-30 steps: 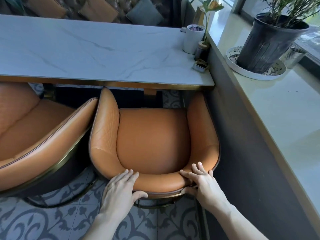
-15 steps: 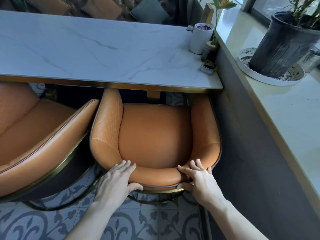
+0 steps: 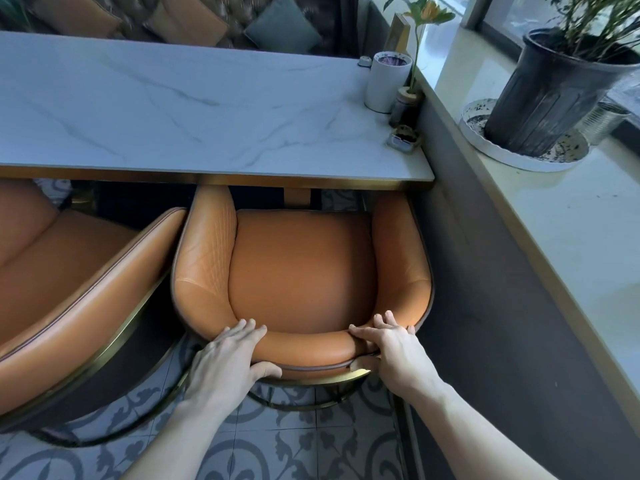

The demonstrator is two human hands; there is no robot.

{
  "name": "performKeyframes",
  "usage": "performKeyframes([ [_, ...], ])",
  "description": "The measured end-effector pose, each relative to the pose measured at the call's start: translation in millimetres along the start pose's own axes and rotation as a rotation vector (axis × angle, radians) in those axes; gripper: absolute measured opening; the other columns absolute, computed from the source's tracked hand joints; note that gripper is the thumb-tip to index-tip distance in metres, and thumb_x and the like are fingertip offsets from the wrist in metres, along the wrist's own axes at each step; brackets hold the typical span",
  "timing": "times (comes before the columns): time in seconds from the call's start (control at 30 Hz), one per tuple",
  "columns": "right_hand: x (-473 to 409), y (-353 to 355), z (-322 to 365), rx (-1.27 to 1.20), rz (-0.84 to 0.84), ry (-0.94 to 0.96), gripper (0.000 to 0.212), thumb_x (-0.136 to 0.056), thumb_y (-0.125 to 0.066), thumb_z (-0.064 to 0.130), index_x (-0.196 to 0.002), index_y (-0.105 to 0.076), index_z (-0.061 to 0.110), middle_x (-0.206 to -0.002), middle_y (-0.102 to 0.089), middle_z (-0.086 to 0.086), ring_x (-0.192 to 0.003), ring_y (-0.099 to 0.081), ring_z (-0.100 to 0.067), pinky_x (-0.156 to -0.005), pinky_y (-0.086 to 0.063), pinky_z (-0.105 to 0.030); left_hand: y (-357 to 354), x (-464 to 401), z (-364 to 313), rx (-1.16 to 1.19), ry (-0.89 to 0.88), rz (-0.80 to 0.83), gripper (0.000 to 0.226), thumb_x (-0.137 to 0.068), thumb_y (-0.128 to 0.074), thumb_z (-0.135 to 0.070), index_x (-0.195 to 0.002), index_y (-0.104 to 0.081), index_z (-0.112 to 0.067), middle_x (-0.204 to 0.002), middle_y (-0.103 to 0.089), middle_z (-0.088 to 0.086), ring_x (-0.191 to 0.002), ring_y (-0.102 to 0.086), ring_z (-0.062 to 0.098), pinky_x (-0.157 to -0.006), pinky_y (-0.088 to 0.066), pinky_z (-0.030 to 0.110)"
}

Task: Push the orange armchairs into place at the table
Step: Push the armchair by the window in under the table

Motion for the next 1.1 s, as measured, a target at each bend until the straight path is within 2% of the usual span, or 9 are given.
performKeyframes([
  [0.23, 8, -3, 2, 0.096, 0.008, -0.032, 0.066, -0.088, -0.064, 0.056, -0.147, -0.040, 0.041, -0.143, -0.043, 0.000, -0.145, -0.019, -0.026, -0.109, -0.031, -0.056, 2, 1, -8, -0.013, 0.010, 0.055, 0.086, -0.077, -0.056, -0.070, -0.148, -0.034, -0.028, -0.157, -0.028, -0.007, -0.146, -0.016, 0.011, -0.116, -0.016, 0.030],
  [0.37, 24, -8, 16, 0.131, 0.050, -0.130, 0.070, -0.098, -0.056, 0.046, -0.155, -0.017, 0.038, -0.164, -0.014, -0.009, -0.152, 0.002, -0.031, -0.117, -0.023, -0.059, 5, 2, -11, -0.070, 0.019, 0.125, 0.085, -0.083, -0.050, -0.070, -0.150, -0.026, -0.024, -0.158, -0.026, -0.002, -0.146, -0.015, 0.015, -0.118, -0.015, 0.033],
  [0.43, 33, -11, 23, 0.115, 0.104, -0.169, 0.079, -0.097, -0.057, 0.043, -0.157, -0.005, 0.034, -0.167, 0.002, -0.008, -0.152, 0.010, -0.031, -0.119, -0.019, -0.060, 5, 4, -13, -0.095, 0.014, 0.146, 0.086, -0.086, -0.046, -0.070, -0.152, -0.021, -0.021, -0.160, -0.022, -0.001, -0.147, -0.013, 0.016, -0.119, -0.014, 0.034],
  [0.5, 40, -9, 27, 0.103, 0.145, -0.192, 0.086, -0.095, -0.060, 0.043, -0.157, -0.002, 0.033, -0.167, 0.007, -0.007, -0.153, 0.010, -0.031, -0.119, -0.017, -0.061, 8, 9, -14, -0.105, 0.022, 0.169, 0.084, -0.089, -0.045, -0.067, -0.153, -0.018, -0.021, -0.161, -0.020, 0.000, -0.147, -0.012, 0.017, -0.119, -0.015, 0.036],
  [0.6, 50, 5, 30, 0.063, 0.182, -0.203, 0.077, -0.092, -0.061, 0.051, -0.153, -0.018, 0.035, -0.163, -0.013, -0.006, -0.151, -0.007, -0.030, -0.116, -0.020, -0.062, 17, 20, -19, -0.111, 0.045, 0.217, 0.078, -0.091, -0.043, -0.065, -0.153, -0.018, -0.024, -0.160, -0.019, -0.002, -0.146, -0.015, 0.018, -0.117, -0.021, 0.036],
  [0.7, 70, 29, 34, 0.046, 0.216, -0.230, 0.068, -0.091, -0.057, 0.060, -0.149, -0.031, 0.035, -0.150, -0.037, -0.002, -0.144, -0.026, -0.028, -0.114, -0.024, -0.061, 31, 34, -31, -0.134, 0.057, 0.265, 0.070, -0.089, -0.040, -0.068, -0.146, -0.031, -0.029, -0.147, -0.041, -0.004, -0.133, -0.039, 0.018, -0.103, -0.037, 0.033],
  [0.77, 89, 43, 33, 0.040, 0.233, -0.260, 0.073, -0.089, -0.054, 0.067, -0.150, -0.030, 0.035, -0.150, -0.039, -0.003, -0.144, -0.028, -0.028, -0.115, -0.025, -0.060, 42, 44, -45, -0.147, 0.052, 0.300, 0.066, -0.087, -0.039, -0.071, -0.140, -0.038, -0.033, -0.130, -0.052, -0.008, -0.121, -0.050, 0.016, -0.093, -0.044, 0.032],
  [0.83, 110, 57, 29, 0.044, 0.230, -0.280, 0.077, -0.088, -0.051, 0.072, -0.151, -0.029, 0.035, -0.152, -0.039, -0.006, -0.145, -0.028, -0.028, -0.115, -0.025, -0.060, 54, 59, -63, -0.145, 0.054, 0.303, 0.065, -0.085, -0.039, -0.072, -0.139, -0.038, -0.036, -0.125, -0.054, -0.010, -0.118, -0.052, 0.016, -0.089, -0.045, 0.032],
  [1.1, 198, 109, 13, 0.007, 0.179, -0.308, 0.086, -0.081, -0.042, 0.085, -0.149, -0.033, 0.034, -0.150, -0.042, -0.008, -0.142, -0.032, -0.028, -0.111, -0.028, -0.062, 96, 123, -135, -0.114, 0.118, 0.214, 0.067, -0.084, -0.038, -0.076, -0.140, -0.036, -0.039, -0.137, -0.049, -0.012, -0.123, -0.049, 0.017, -0.092, -0.044, 0.035],
])
Point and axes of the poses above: each hand's wrist, its own x-axis away from the middle knuckle, its own y-axis out of the back of the hand, z = x × y, the point moved 5 cm from there along -x, towards the middle knuckle
